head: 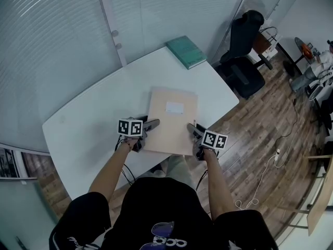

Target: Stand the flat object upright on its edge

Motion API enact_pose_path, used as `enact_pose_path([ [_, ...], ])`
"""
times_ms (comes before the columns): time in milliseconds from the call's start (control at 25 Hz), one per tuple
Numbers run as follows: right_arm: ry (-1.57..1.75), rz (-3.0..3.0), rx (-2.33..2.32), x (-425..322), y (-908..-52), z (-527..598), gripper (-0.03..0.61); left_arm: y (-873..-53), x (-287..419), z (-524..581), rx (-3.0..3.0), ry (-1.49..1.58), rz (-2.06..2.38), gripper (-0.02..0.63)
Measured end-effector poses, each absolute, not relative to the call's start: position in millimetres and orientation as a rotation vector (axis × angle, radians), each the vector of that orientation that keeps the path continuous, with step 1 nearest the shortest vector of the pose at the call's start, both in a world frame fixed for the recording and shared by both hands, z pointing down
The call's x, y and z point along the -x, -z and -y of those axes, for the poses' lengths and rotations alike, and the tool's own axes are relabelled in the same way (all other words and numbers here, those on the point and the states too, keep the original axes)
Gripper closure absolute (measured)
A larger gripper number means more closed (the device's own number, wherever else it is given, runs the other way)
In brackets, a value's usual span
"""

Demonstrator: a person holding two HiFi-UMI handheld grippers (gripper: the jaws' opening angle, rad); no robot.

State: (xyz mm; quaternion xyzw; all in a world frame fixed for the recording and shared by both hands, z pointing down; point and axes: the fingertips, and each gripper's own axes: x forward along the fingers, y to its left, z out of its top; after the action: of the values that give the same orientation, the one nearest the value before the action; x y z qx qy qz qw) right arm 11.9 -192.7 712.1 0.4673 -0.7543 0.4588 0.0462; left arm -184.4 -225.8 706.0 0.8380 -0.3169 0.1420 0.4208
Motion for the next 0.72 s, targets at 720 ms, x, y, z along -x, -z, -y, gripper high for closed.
enact_pose_path([
  [720, -1.338, 2.311, -1.385, -12.3, -709.7, 189.5, 0.331, -702.3, 181.4, 217.8, -2.113, -0.357, 0.820, 0.278],
])
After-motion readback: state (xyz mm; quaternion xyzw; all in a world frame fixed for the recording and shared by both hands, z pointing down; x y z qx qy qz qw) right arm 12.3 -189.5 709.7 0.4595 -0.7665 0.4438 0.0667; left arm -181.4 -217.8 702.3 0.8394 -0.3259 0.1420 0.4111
